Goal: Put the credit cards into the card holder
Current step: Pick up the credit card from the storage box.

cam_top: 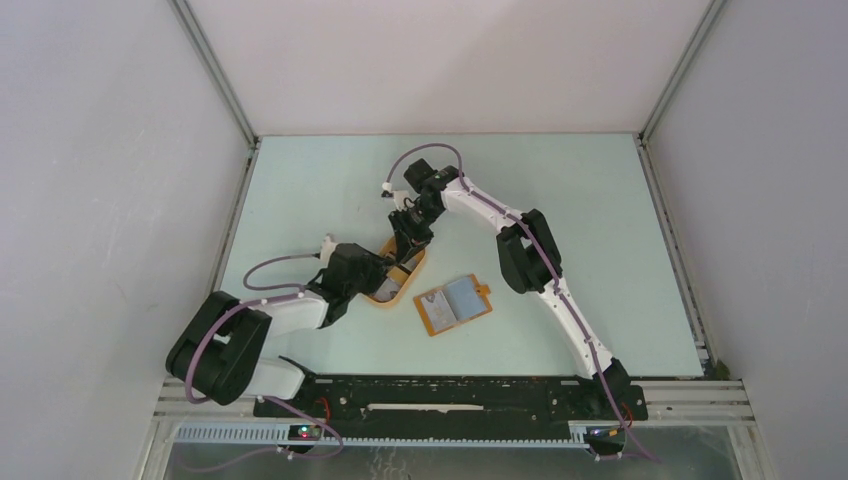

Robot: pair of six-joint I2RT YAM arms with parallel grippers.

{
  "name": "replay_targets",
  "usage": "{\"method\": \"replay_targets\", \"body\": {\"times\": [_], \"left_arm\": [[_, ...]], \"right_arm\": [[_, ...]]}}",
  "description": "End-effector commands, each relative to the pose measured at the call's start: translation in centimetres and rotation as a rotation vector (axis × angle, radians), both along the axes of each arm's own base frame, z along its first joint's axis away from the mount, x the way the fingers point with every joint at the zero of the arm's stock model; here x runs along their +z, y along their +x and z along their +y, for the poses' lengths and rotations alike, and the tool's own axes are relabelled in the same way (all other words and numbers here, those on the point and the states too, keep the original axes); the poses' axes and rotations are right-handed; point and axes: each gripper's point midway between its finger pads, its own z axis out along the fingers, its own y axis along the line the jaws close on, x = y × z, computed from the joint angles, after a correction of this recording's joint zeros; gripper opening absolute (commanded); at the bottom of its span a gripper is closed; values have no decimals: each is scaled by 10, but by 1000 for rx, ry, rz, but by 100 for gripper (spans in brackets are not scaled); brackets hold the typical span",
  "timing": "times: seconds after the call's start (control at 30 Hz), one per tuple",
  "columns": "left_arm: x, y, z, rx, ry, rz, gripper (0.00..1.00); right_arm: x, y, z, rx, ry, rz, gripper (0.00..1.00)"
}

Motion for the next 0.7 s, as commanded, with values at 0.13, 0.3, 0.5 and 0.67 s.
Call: {"method": "replay_targets", "body": {"times": [0.13,0.3,0.5,0.67], "left_arm": [[26,11,-10,-16,-59,-111,44],[22,14,-14,-40,-52,-106,45],[10,17,-21,-95,-39,-107,36],[8,19,-18,-111,-11,-138,25]], "right_arm": [[-22,1,-11,-19,-51,40,34],[-4,3,-7,-15,18,48,35],[21,10,-10,-20,87,27,35],[40,12,-12,-18,124,9,36]]}}
